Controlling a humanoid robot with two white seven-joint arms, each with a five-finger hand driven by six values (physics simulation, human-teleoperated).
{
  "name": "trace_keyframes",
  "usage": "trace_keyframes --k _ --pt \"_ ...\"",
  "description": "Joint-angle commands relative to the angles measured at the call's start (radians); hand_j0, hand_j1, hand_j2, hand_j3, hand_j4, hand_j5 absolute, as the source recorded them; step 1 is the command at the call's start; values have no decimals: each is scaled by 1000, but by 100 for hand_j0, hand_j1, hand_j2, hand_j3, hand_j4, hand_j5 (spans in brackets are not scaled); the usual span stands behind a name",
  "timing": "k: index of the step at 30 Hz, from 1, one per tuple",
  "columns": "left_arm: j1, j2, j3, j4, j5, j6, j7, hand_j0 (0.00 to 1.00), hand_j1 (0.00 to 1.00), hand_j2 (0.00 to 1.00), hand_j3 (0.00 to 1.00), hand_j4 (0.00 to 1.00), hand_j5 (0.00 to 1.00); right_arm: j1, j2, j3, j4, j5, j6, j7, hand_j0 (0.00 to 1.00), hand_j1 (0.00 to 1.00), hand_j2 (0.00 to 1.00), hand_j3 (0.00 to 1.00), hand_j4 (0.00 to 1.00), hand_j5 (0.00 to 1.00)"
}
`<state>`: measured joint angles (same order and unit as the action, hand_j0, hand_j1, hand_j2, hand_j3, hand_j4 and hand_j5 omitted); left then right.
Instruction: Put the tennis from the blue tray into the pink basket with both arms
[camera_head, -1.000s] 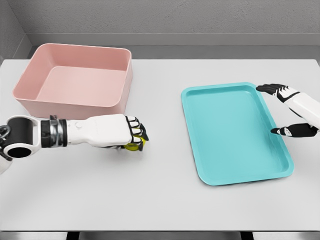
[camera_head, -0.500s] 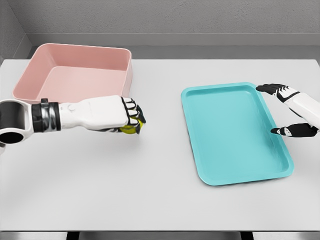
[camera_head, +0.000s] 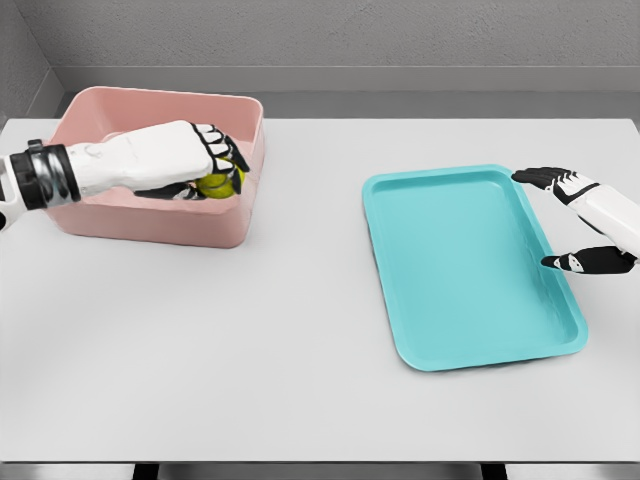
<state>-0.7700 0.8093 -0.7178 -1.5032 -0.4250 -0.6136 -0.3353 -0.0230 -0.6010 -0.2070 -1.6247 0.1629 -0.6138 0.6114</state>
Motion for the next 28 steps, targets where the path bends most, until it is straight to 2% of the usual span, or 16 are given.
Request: trace_keyframes --k 1,5,8,9,10,17,23,28 --pt "-3 1 24 64 17 3 1 54 54 54 54 54 54 0 -2 0 -1 -8 3 0 100 100 100 100 100 100" --pt "-8 1 41 152 34 3 2 54 54 54 54 54 54 0 0 0 -1 -9 3 0 100 100 100 100 100 100" --pt "-8 1 44 218 34 3 4 59 59 59 59 59 59 0 0 0 -1 -9 3 0 100 100 100 100 100 100" --pt "-8 1 54 233 34 3 12 74 74 74 74 74 74 0 0 0 -1 -9 3 0 100 100 100 100 100 100" --pt "-6 1 55 238 52 3 15 100 100 100 100 100 100 2 0 0 -1 -9 3 0 100 100 100 100 100 100" --pt "-3 10 55 227 91 3 15 100 100 100 100 100 100 2 -2 0 -1 -9 3 0 100 100 100 100 100 100" --pt "5 148 63 254 97 3 15 100 100 100 100 100 100 2 -2 0 -1 -9 3 0 100 100 100 100 100 100" --pt "6 180 63 301 106 3 15 100 100 100 100 100 100 5 -2 0 -1 -9 3 0 100 100 100 100 100 100"
